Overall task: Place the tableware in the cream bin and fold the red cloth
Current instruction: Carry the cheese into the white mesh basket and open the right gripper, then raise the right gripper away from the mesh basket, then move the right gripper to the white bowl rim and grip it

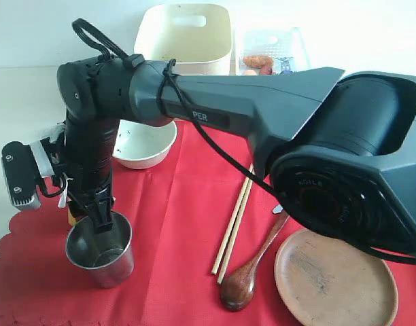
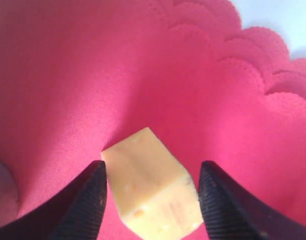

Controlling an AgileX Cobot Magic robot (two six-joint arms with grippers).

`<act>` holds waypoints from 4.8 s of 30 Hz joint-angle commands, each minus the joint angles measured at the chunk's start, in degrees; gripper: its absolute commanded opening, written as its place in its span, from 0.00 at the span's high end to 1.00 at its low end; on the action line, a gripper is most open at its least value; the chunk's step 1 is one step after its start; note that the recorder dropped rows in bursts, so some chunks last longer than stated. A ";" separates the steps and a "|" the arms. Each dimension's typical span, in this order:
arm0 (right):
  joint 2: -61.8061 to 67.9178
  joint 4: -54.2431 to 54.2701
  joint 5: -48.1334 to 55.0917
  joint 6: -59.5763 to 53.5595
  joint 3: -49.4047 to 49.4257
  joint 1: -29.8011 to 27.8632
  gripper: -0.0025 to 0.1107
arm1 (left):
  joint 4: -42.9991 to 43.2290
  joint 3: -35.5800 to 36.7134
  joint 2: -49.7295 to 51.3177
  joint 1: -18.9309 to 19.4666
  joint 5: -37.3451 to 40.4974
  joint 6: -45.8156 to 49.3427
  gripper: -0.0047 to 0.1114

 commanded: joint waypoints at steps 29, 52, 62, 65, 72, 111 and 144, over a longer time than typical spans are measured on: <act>-9.34 2.14 -0.18 8.27 0.18 -1.36 0.98 | -0.11 0.21 -0.37 -0.33 -0.21 -0.26 0.95; -17.71 1.79 -3.77 28.42 0.18 -31.49 0.98 | -0.11 0.21 -0.37 -0.33 -0.21 -0.26 0.95; -13.19 5.26 -18.76 35.72 0.18 -41.64 0.98 | -0.11 0.21 -0.37 -0.33 -0.21 -0.26 0.95; -10.31 5.26 -21.63 39.53 0.18 -42.97 0.98 | -0.11 0.21 -0.37 -0.33 -0.21 -0.26 0.95; -5.67 5.26 -24.86 46.80 0.18 -42.89 0.97 | -0.11 0.21 -0.37 -0.33 -0.21 -0.26 0.95; -29.38 3.78 6.66 60.53 0.59 -42.89 0.93 | -0.11 0.21 -0.37 -0.33 -0.21 -0.26 0.95; -40.84 24.49 -18.25 44.33 42.67 -22.24 0.93 | -0.11 0.21 -0.37 -0.33 -0.21 -0.26 0.95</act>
